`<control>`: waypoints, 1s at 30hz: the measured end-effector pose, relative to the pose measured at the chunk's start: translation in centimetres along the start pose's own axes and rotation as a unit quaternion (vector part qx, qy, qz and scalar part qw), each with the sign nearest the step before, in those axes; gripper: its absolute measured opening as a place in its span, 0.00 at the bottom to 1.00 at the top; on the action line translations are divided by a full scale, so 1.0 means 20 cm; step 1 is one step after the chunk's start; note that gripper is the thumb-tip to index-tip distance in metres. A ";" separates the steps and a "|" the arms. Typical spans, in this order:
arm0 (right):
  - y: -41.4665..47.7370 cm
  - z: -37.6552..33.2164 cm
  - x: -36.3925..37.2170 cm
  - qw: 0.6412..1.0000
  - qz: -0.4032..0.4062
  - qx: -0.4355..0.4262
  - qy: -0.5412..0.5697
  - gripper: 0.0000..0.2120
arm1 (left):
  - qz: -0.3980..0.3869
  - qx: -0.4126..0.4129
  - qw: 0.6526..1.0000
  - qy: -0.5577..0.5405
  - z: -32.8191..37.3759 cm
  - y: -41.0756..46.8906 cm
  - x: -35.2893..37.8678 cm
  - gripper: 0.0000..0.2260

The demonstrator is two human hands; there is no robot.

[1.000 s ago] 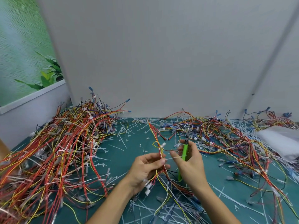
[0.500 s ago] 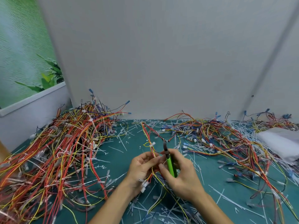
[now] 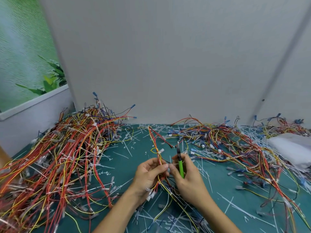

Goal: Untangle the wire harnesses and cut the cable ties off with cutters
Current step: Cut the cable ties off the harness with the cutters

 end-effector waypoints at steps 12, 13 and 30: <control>0.02 0.04 -0.01 0.994 0.042 0.045 0.091 0.09 | -0.002 -0.002 1.000 0.017 -0.01 0.01 0.01 0.11; 0.02 0.04 -0.01 0.993 0.043 0.048 0.097 0.09 | -0.006 -0.002 1.000 0.019 -0.01 0.01 0.01 0.11; 0.00 -0.01 0.03 0.986 0.001 0.075 0.149 0.08 | -0.037 0.024 0.998 0.038 -0.03 0.02 0.01 0.11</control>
Point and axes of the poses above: each hand's wrist, its own y-axis towards the middle knuckle, its own x-axis out of the palm, z = x × y, the point moved 5 cm from there along y, towards the middle knuckle, and after that the axes turned 11 degrees about y, right-handed, at the moved point
